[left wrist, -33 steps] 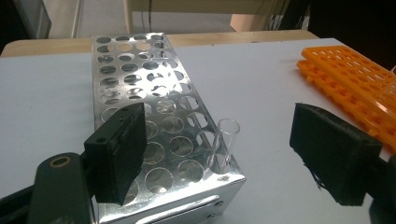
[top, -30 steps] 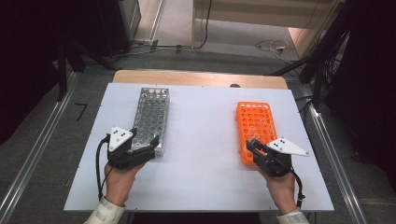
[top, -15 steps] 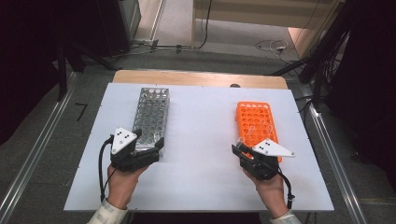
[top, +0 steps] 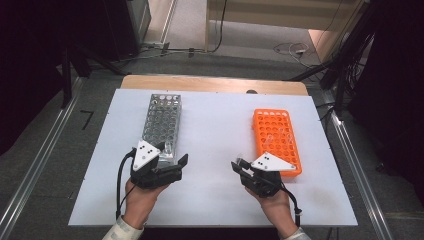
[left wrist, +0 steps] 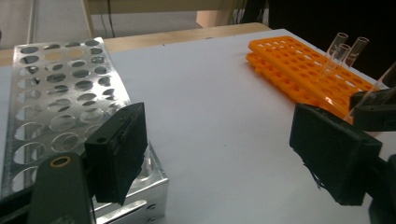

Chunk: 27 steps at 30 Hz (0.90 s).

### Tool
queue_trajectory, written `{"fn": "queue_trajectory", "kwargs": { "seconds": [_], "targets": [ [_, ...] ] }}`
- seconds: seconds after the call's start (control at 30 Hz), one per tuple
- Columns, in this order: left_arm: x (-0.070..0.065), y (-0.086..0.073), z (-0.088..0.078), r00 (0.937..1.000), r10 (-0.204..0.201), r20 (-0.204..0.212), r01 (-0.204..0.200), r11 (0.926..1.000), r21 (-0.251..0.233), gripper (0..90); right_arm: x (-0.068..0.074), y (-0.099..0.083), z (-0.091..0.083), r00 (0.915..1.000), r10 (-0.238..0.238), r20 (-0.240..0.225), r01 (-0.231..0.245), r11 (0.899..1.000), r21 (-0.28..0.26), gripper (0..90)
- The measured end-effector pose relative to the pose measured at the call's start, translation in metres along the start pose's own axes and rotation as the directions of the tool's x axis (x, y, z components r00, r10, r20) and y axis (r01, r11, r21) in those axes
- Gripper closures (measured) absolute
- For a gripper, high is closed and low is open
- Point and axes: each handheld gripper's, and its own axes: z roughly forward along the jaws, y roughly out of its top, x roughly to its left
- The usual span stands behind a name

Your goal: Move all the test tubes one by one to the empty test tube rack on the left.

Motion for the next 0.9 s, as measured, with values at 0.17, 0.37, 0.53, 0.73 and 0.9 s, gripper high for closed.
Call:
{"fn": "queue_trajectory", "kwargs": {
  "seconds": [0.17, 0.37, 0.53, 0.73, 0.9],
  "targets": [
    [-0.008, -0.001, 0.004, 0.9994, 0.015, 0.031, -0.016, 0.9998, 0.013, 18.9, 0.008, 0.0, 0.005, 0.9996, -0.014, -0.024, 0.014, 1.0, 0.008, 72.9],
    [-0.016, -0.002, 0.007, 0.9979, 0.033, 0.056, -0.035, 0.999, 0.029, 19.2, 0.017, 0.0, 0.013, 0.9985, -0.033, -0.043, 0.034, 0.999, 0.025, 72.9],
    [-0.02, -0.004, 0.01, 0.9965, 0.039, 0.073, -0.042, 0.9986, 0.031, 19.8, 0.024, 0.0, 0.02, 0.9968, -0.05, -0.063, 0.052, 0.998, 0.036, 72.9],
    [-0.025, -0.004, 0.011, 0.9944, 0.047, 0.094, -0.049, 0.9984, 0.028, 22.2, 0.032, 0.001, 0.028, 0.9941, -0.067, -0.085, 0.072, 0.996, 0.047, 72.9],
    [-0.028, -0.004, 0.012, 0.9926, 0.05, 0.11, -0.053, 0.9983, 0.025, 23.8, 0.038, 0.002, 0.032, 0.9932, -0.068, -0.095, 0.073, 0.996, 0.054, 72.9]
  ]
}}
